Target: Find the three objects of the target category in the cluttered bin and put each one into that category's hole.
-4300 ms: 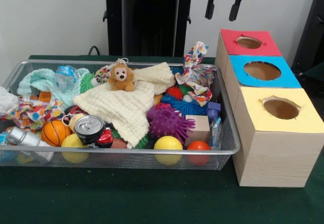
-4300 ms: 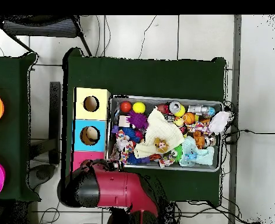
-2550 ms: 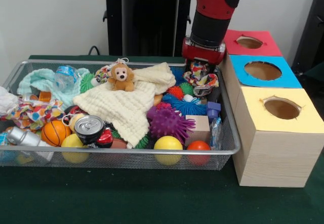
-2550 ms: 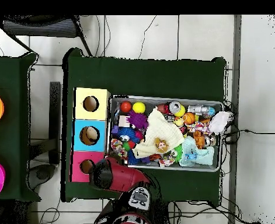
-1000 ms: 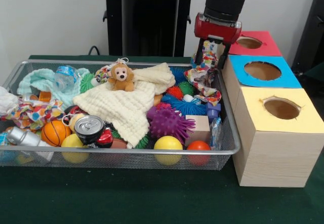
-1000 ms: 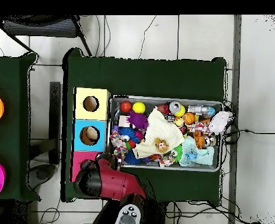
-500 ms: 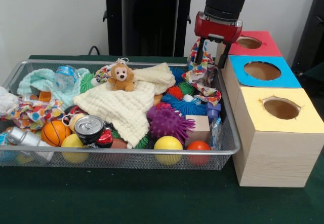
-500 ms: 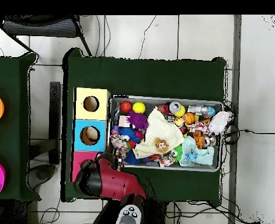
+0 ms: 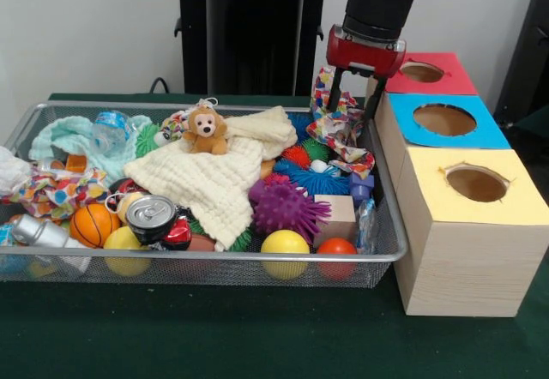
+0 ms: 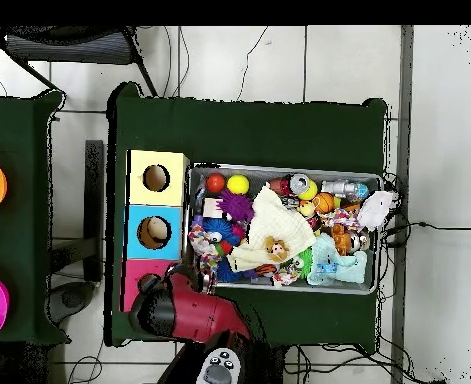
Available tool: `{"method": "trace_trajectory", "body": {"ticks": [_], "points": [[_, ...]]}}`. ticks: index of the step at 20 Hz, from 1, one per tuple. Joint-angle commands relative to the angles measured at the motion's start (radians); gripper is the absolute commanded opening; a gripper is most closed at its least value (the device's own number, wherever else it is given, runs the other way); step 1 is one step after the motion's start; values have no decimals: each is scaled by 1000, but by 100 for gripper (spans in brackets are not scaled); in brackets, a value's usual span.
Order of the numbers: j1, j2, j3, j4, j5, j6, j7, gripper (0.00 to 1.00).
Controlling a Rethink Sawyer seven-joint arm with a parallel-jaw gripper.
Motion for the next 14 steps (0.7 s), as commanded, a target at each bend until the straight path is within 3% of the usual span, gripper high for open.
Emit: {"method": "trace_trajectory", "body": {"ticks": [1,7,14], "points": [[-7,54,12,-54,44,5,211,100],[-78,135,41,-91,12,-81,185,100],[-93,200,59,-110,12,-157,196,100]]}}
